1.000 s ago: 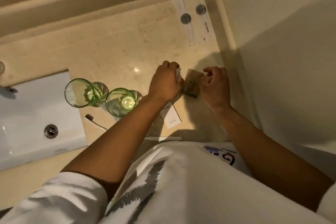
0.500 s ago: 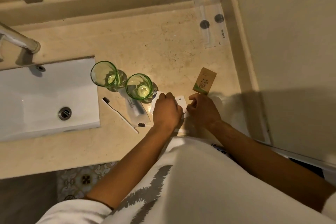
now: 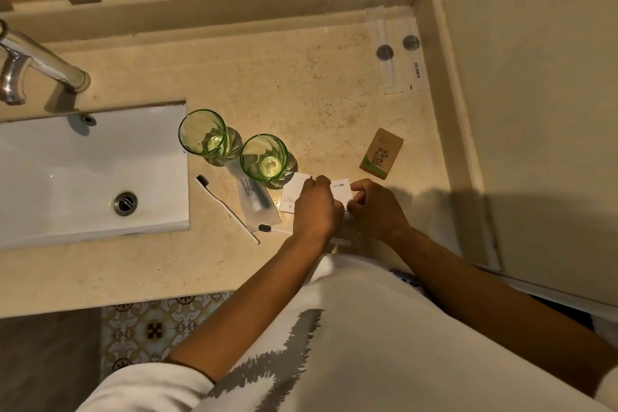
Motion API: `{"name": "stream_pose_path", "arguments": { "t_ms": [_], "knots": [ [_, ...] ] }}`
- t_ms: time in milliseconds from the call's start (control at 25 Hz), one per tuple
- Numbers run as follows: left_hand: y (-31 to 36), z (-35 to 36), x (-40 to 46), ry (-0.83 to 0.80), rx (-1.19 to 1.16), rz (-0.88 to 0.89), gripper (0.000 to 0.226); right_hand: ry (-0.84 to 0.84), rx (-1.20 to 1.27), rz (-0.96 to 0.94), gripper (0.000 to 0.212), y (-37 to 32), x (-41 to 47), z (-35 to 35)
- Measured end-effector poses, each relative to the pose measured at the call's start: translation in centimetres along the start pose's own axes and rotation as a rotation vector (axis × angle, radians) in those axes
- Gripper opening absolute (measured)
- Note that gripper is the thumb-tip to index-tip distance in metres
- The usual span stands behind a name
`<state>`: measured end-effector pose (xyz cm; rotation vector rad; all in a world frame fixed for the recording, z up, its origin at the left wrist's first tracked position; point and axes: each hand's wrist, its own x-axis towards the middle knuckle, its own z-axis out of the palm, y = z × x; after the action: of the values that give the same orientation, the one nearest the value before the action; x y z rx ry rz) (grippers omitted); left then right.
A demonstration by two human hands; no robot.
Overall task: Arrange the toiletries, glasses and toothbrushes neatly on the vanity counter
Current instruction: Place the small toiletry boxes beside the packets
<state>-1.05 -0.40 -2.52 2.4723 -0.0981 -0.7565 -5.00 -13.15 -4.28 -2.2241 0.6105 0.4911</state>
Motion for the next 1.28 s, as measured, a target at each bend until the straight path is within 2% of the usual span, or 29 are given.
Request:
{"name": "stream_pose_path", "arguments": {
  "t_ms": [120, 360, 440, 680, 800, 960, 1120, 1280],
  "knots": [
    [0.3, -0.4, 0.2, 0.028, -0.069, -0.011, 0.046, 0.037, 0.038, 0.011, 0.034, -0.2, 0.3, -0.3],
    [3.2, -3.2, 2.8, 0.166, -0.225, 0.045, 0.050, 0.285, 0.235, -0.093, 0.029, -3.2, 2.5, -2.9],
    [4.7, -4.8, 4.4, 0.186, -0.238, 0.071, 0.047, 0.290, 0.299, -0.124, 0.029, -4.5, 3.8, -4.5],
    [9.6, -9.5, 11.1, 0.221, -0.317, 0.101, 0.048, 0.302, 0.302, -0.051, 0.042, -8.8, 10.5, -9.4],
    [11.1, -11.2, 15.0, 0.230, -0.319, 0.085, 0.049, 0.330, 0.380, -0.050, 0.040, -10.1, 13.7, -10.8],
    [11.5, -12.2, 20.8, 0.183, -0.299, 0.050, 0.040, 0.385, 0.374, -0.119, 0.035, -11.2, 18.6, -11.4],
    [11.5, -12.8, 25.7, 0.171, -0.362, -0.033, 0.039, 0.331, 0.356, -0.013, 0.037, -12.4, 24.2, -11.5],
    [11.2, -12.9, 29.9, 0.154, -0.395, -0.038, 0.042, 0.334, 0.364, 0.017, 0.032, -12.8, 28.3, -10.6]
  ]
}}
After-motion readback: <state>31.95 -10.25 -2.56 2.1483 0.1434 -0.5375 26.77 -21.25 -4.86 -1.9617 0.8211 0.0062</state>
